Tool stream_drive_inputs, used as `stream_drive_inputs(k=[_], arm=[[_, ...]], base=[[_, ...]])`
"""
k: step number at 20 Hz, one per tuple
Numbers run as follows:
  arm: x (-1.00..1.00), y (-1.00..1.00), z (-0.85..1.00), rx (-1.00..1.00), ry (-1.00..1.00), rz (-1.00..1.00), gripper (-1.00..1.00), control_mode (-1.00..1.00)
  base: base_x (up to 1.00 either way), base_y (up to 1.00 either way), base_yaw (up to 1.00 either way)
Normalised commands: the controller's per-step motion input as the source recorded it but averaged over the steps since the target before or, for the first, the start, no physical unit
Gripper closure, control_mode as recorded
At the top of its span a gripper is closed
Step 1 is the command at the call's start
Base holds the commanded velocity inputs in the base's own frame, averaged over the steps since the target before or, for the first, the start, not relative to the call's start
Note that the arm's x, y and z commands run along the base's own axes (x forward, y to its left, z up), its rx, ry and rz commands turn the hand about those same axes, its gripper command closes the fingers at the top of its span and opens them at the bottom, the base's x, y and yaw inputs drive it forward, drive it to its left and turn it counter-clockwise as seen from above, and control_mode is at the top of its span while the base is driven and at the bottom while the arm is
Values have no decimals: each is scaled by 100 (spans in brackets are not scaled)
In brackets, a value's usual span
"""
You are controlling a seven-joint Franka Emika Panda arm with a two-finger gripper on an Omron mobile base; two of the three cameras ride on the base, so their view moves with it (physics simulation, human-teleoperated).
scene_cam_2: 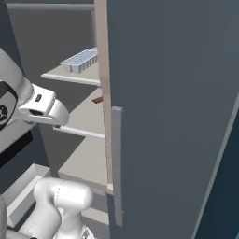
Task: Open the freezer door, pick up the ice cube tray from the freezer, and place it on the dining counter.
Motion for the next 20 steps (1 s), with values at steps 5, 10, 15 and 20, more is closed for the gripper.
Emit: stream_drive_inputs(k=[5, 10, 15, 20], arm=[[0, 0, 0, 0, 0, 0, -100, 100], [0, 0, 0, 0, 0, 0, -100, 100], [0, 0, 0, 0, 0, 0, -100, 100], [0, 0, 0, 0, 0, 0, -100, 100]], base=[[35, 0, -19], [35, 1, -7], [21, 0, -2], [14, 25, 0]])
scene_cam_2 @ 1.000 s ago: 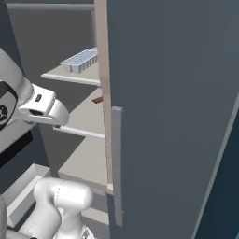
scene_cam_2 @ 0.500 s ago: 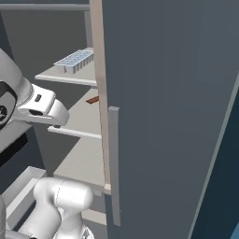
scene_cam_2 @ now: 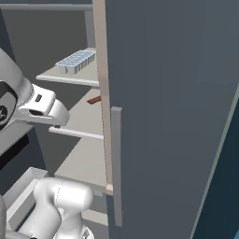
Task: Open the freezer door, pick up the ice cube tray from the freezer, and place it on the dining counter.
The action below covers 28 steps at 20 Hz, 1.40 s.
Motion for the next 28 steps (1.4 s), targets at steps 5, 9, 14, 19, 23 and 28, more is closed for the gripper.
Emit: stream_drive_inputs(k=[5, 9, 14, 19, 23, 28], arm=[[0, 0, 0, 0, 0, 0, -100, 100], [0, 0, 0, 0, 0, 0, -100, 100], [0, 0, 0, 0, 0, 0, -100, 100], [1, 0, 21, 0, 0, 3, -100, -100], [0, 0, 57, -1, -5, 12, -100, -100], [-3, 1, 52, -8, -14, 13, -100, -100]], base=[[13, 37, 0], [19, 34, 0], [18, 14, 0], [9, 0, 1], [0, 0, 0], [0, 0, 0]])
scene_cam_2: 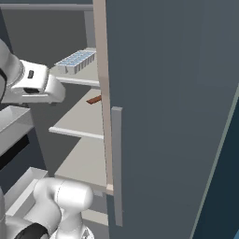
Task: Open the freezer door, pick up the ice cube tray from the freezer, and place it on the dining counter.
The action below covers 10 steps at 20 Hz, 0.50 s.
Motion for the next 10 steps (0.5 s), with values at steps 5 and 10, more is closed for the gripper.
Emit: stream_drive_inputs(k=[5, 10], arm=[[0, 4, 34, -14, -18, 18, -100, -100], [0, 1, 5, -21, -17, 12, -100, -100]], base=[[0, 0, 0], [0, 0, 0]])
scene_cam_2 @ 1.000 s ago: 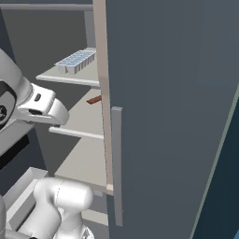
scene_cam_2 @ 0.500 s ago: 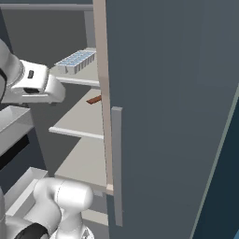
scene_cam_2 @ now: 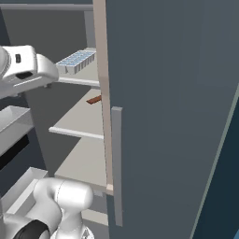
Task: Open the freezer door, pick up the ice cube tray from the freezer, and place it on the dining counter.
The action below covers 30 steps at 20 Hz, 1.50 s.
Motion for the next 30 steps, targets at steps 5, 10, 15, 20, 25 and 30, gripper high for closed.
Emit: stream_drive_inputs(k=[5, 10, 15, 20, 25, 30], arm=[[0, 14, 16, -22, -3, 11, -100, -100], [4, 26, 17, -16, 4, 14, -100, -100], [1, 45, 19, -18, 19, 12, -100, -100], [23, 54, 2, -18, 16, 10, -100, -100], [27, 9, 0, -3, 1, 7, -100, -100], [47, -2, 0, 0, 0, 1, -100, -100]], base=[[0, 0, 0], [0, 0, 0], [0, 0, 0], [0, 0, 0], [0, 0, 0], [0, 0, 0]])
